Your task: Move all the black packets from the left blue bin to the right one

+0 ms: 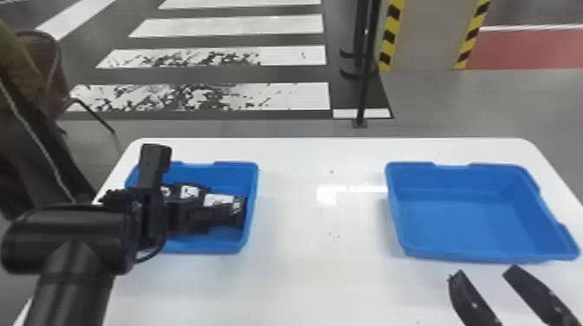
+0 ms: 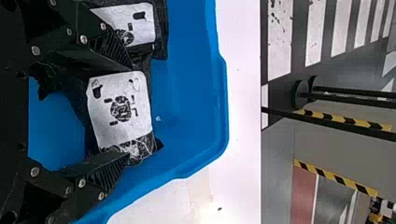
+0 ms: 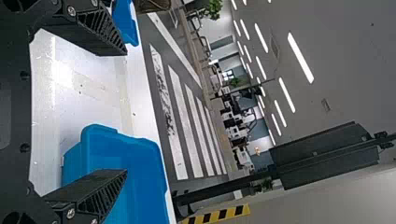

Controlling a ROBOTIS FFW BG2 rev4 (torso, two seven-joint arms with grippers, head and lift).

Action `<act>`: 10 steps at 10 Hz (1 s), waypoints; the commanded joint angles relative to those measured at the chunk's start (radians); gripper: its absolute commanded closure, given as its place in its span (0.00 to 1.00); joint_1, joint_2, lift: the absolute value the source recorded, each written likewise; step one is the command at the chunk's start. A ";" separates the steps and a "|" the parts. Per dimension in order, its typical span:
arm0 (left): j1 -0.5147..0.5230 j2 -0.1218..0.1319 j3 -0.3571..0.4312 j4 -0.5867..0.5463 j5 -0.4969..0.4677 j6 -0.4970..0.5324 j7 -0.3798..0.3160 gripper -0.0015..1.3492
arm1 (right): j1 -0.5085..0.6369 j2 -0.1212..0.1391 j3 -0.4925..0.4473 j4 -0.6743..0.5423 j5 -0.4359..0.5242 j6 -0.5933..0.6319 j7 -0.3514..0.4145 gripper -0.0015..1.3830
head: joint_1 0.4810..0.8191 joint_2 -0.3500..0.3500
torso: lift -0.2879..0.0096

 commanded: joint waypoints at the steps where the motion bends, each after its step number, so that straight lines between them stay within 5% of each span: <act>1: -0.005 0.001 0.001 0.000 -0.018 0.066 0.000 0.58 | 0.000 0.000 0.000 0.005 -0.006 0.000 0.000 0.09 | 0.63 0.61 | 0.50; 4: 0.007 0.005 0.007 -0.002 -0.068 0.090 -0.031 0.61 | 0.000 0.000 0.002 0.005 -0.016 0.000 0.002 0.09 | 0.63 0.65 | 0.50; 5: 0.019 0.007 0.019 -0.022 -0.086 0.076 -0.038 0.91 | 0.000 0.000 0.000 0.005 -0.016 0.000 0.002 0.09 | 0.63 0.65 | 0.50; 7: 0.086 -0.003 0.068 -0.091 -0.060 0.044 -0.035 0.88 | 0.002 0.000 0.002 0.007 -0.016 0.000 0.003 0.09 | 0.63 0.68 | 0.50; 10: 0.253 -0.018 0.168 -0.393 0.010 -0.008 -0.032 0.89 | 0.000 0.000 0.002 0.000 -0.016 0.000 0.005 0.09 | 0.63 0.70 | 0.50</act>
